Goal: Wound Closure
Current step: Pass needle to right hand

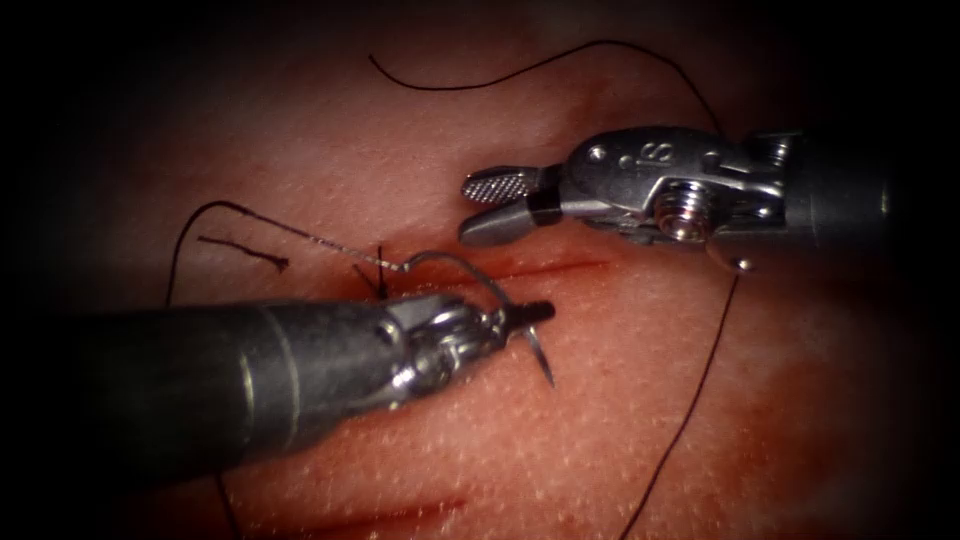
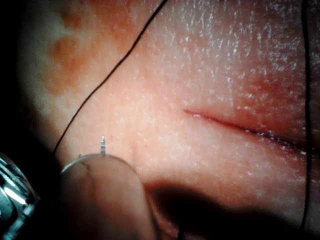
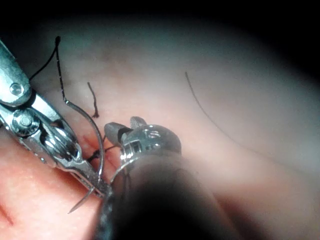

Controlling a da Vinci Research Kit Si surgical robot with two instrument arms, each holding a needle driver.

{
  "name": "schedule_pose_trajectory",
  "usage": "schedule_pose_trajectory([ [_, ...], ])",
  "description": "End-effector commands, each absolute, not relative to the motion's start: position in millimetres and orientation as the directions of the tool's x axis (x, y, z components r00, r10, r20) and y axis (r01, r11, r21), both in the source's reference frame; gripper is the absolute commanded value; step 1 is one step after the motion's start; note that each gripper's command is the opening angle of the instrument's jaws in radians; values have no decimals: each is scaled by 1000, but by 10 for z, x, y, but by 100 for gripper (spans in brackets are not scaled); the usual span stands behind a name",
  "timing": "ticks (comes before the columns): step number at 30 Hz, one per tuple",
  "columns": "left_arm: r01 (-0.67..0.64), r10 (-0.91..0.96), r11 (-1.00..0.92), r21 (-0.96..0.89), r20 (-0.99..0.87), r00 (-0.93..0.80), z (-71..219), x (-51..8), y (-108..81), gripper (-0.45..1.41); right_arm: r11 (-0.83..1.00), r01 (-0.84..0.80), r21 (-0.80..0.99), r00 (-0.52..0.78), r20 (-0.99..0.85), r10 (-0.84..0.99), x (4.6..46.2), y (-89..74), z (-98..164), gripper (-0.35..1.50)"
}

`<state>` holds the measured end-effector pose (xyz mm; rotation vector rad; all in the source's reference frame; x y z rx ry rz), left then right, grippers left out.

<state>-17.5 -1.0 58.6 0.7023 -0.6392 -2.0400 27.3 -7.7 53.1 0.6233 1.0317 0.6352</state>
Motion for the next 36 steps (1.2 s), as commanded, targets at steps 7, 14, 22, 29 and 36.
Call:
schedule_pose_trajectory([
  [7,560,-851,-494,665,-236,-470,591,-180,-4,-45,663,-174,729,377,-572,728,280,-80,533,54],
  [14,560,-850,-495,664,-236,-470,594,-180,-2,-45,663,-164,731,376,-575,727,281,-82,530,64],
  [22,560,-849,-497,663,-237,-472,592,-181,-2,-45,671,-168,723,369,-585,722,290,-89,535,24],
  [29,564,-851,-493,662,-232,-472,587,-181,-4,-45,673,-171,720,370,-586,721,299,-90,539,-21],
  [36,561,-853,-483,672,-218,-473,588,-180,-4,42,596,-265,758,314,-516,797,299,-81,536,-35],
])
